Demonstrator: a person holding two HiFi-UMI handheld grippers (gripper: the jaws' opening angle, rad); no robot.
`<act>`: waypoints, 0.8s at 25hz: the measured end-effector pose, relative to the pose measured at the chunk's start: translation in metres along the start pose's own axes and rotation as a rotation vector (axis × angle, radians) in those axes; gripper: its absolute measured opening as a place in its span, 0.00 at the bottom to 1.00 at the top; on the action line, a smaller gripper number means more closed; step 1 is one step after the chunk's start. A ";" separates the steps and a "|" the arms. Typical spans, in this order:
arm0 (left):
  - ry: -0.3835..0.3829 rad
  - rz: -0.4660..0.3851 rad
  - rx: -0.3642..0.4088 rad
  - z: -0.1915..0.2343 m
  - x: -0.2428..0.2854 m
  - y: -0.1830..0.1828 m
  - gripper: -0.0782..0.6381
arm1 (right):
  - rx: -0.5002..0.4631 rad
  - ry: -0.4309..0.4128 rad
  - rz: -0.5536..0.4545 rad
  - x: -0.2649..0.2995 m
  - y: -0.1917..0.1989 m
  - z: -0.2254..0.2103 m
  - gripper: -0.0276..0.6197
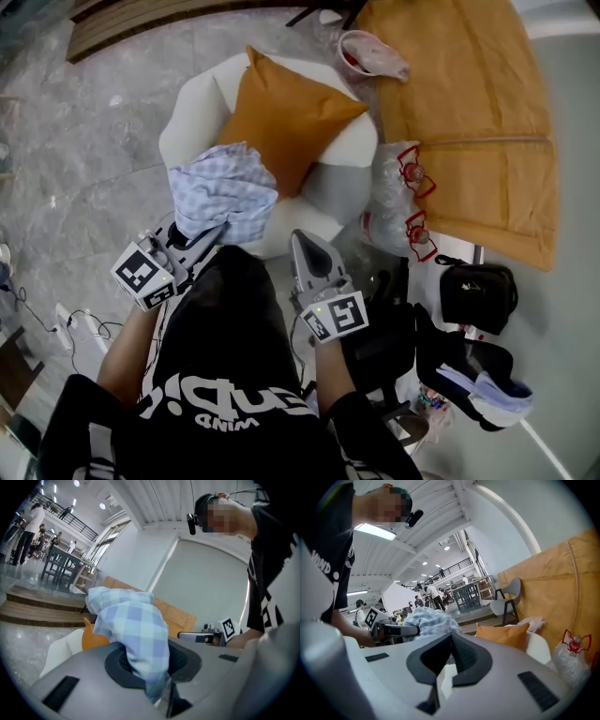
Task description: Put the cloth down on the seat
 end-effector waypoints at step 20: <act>-0.014 0.119 -0.048 0.063 0.065 0.135 0.23 | 0.044 -0.025 0.077 0.046 0.115 -0.045 0.07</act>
Point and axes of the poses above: the fingertips, and each gripper's own axes: x forward along the fingers, z to its left, y out of its underside, the point moved 5 cm from there along -x, backward along the fingers, and after that the axes turned 5 degrees about z, right-handed, at the moved point
